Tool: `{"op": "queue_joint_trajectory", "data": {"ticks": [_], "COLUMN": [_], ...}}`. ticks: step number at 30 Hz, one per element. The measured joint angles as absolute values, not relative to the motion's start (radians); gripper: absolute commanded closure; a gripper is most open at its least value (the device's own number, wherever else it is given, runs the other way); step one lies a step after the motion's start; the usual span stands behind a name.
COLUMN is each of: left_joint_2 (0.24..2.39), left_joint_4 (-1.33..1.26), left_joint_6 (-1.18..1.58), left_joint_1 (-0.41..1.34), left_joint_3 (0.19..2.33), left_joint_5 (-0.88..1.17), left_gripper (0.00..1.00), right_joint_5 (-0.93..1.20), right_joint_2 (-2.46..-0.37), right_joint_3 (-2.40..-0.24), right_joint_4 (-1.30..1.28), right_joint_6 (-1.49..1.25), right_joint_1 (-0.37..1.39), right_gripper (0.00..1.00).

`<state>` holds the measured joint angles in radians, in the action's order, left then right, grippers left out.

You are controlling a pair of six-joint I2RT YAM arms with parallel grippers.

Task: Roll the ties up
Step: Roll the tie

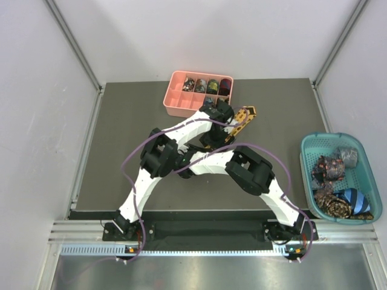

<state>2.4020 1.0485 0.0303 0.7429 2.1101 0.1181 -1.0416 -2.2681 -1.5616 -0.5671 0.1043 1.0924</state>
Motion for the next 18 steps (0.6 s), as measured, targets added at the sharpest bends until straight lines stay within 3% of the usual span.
{"op": "queue_joint_trajectory", "data": {"ticks": [8,13,18], "left_joint_2": [2.321,2.119,1.910], "left_joint_4": [0.947,0.747,0.560], "left_joint_6": [0.095,0.170,0.249], "left_joint_1": [0.718,0.652,0.569], "left_joint_3": [1.987,1.752,1.585], "left_joint_5": [0.115,0.110,0.112], "left_gripper": [0.08,0.01,0.01], "right_joint_5": [-0.971,-0.838,-0.725], "right_joint_2": [-2.250,-2.179,-2.115], "right_joint_3": [-1.578,-1.562,-1.512], "right_joint_4": [-0.633,-0.622,-0.601], "right_joint_6": [0.076,0.081,0.106], "right_joint_1": [1.122,1.134,1.143], "right_gripper": [0.95,0.95,0.95]}}
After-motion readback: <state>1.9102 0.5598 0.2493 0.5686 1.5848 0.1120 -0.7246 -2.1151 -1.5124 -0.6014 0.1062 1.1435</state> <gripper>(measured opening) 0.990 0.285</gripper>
